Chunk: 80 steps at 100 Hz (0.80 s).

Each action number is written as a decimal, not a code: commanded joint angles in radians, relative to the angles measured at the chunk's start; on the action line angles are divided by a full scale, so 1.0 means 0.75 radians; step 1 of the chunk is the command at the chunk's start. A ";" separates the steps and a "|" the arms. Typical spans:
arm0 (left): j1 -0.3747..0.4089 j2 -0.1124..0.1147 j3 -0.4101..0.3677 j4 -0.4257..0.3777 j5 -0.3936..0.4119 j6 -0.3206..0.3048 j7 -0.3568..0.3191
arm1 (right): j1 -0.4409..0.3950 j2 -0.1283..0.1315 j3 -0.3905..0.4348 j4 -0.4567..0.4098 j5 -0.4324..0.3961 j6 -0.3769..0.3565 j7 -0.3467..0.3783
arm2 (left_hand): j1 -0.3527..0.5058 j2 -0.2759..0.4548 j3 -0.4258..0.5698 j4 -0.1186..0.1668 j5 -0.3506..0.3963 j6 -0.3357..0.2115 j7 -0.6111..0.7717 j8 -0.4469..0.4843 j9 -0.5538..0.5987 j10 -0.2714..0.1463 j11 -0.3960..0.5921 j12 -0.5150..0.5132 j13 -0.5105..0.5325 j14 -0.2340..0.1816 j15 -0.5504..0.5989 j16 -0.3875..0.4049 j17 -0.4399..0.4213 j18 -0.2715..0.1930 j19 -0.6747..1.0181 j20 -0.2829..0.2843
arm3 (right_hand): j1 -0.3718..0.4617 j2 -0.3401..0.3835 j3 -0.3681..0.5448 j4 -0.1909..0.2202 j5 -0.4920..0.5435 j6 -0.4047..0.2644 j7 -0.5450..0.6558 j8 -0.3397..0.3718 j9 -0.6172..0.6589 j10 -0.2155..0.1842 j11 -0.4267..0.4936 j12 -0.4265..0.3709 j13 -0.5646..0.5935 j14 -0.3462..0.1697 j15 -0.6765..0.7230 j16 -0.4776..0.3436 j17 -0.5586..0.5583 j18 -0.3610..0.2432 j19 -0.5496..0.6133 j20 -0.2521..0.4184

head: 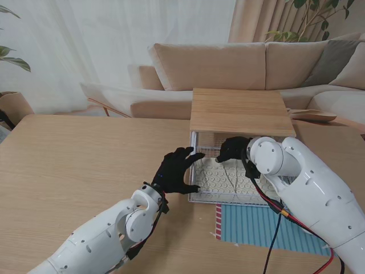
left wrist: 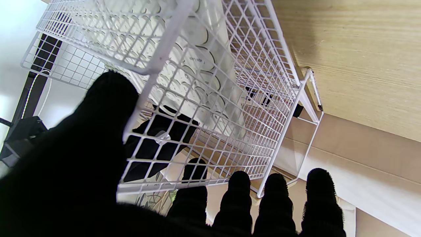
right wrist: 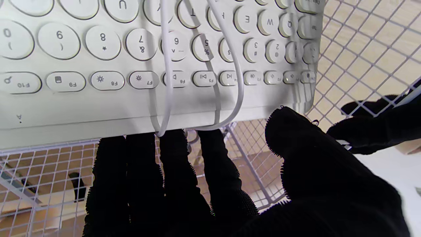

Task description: Unroll the mouse pad and set up the keyboard and mouse from the tabletop organizer

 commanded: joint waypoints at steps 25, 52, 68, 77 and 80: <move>-0.010 -0.005 -0.001 0.013 -0.007 0.016 -0.020 | -0.041 0.004 -0.010 -0.028 -0.082 -0.119 0.141 | 0.095 0.069 0.145 0.032 -0.013 0.034 -0.025 -0.015 -0.032 -0.055 0.003 -0.013 -0.041 -0.038 0.002 0.005 -0.011 0.001 -0.042 0.028 | 0.023 -0.147 0.142 0.044 0.036 -0.057 0.039 -0.005 -0.008 -0.164 0.289 0.237 0.155 -0.091 0.343 0.125 0.014 -0.035 0.070 0.018; -0.011 -0.005 -0.001 0.015 -0.009 0.018 -0.023 | -0.066 0.017 0.033 -0.069 -0.073 -0.187 0.197 | 0.093 0.067 0.144 0.032 -0.012 0.040 -0.030 -0.018 -0.033 -0.054 0.002 -0.014 -0.040 -0.039 0.003 0.005 -0.013 0.002 -0.051 0.034 | 0.043 -0.202 0.194 0.035 0.220 -0.137 0.108 0.011 -0.141 -0.173 0.218 0.248 0.057 -0.097 0.281 0.106 -0.024 -0.049 0.052 0.004; -0.012 -0.006 0.002 0.018 -0.011 0.015 -0.023 | -0.092 0.031 0.072 -0.108 -0.014 -0.232 0.266 | 0.091 0.060 0.144 0.032 -0.012 0.043 -0.033 -0.019 -0.032 -0.054 0.003 -0.014 -0.036 -0.035 0.006 0.005 -0.013 0.004 -0.055 0.038 | 0.070 -0.199 0.192 0.037 0.169 -0.156 0.116 0.055 -0.158 -0.172 0.081 0.126 0.091 -0.121 0.210 0.066 0.030 -0.063 0.049 -0.011; -0.011 -0.006 0.003 0.018 -0.012 0.015 -0.024 | -0.100 0.036 0.080 -0.121 -0.015 -0.254 0.288 | 0.090 0.058 0.144 0.032 -0.012 0.045 -0.036 -0.021 -0.033 -0.054 0.002 -0.014 -0.036 -0.034 0.007 0.006 -0.014 0.003 -0.058 0.040 | 0.085 -0.201 0.196 0.041 0.079 -0.145 0.088 0.077 -0.124 -0.167 0.015 0.002 0.115 -0.123 0.176 0.045 0.051 -0.061 0.054 -0.016; -0.011 -0.006 0.003 0.017 -0.012 0.015 -0.023 | -0.100 0.039 0.082 -0.122 -0.017 -0.267 0.299 | 0.089 0.057 0.146 0.032 -0.012 0.045 -0.036 -0.021 -0.033 -0.054 0.002 -0.014 -0.040 -0.037 0.006 0.005 -0.013 0.003 -0.058 0.041 | 0.089 -0.200 0.199 0.042 0.052 -0.140 0.082 0.083 -0.114 -0.171 0.005 -0.028 0.119 -0.123 0.159 0.035 0.051 -0.060 0.055 -0.016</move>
